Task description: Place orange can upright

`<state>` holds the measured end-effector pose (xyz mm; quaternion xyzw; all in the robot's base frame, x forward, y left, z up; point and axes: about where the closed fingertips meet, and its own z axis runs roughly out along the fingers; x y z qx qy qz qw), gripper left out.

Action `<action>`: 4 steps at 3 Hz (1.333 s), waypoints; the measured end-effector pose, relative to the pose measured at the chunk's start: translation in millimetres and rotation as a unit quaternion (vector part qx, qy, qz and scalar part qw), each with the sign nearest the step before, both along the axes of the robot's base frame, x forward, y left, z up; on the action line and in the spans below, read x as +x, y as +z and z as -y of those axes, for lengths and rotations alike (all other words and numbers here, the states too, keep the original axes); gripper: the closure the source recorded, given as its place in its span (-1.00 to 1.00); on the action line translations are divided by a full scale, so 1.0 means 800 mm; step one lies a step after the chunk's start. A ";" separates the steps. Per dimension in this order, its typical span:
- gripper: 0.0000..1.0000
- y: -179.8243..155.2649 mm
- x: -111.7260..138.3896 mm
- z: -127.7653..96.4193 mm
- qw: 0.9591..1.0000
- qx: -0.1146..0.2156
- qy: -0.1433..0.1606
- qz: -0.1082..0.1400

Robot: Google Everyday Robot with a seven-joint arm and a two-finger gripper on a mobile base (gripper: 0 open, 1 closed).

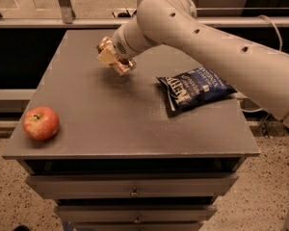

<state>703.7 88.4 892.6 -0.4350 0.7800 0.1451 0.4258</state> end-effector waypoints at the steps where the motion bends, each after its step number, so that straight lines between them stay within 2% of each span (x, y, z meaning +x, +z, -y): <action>1: 1.00 0.038 -0.005 -0.034 0.997 0.042 0.027 0.057; 2: 1.00 0.038 -0.008 -0.038 0.996 0.059 0.025 0.062; 3: 1.00 0.040 -0.011 -0.038 0.992 0.094 0.019 0.079; 4: 1.00 0.063 -0.006 -0.049 0.980 0.154 0.018 0.122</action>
Offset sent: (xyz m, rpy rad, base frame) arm -0.0057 0.0161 0.0290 0.1648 -0.1416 0.0192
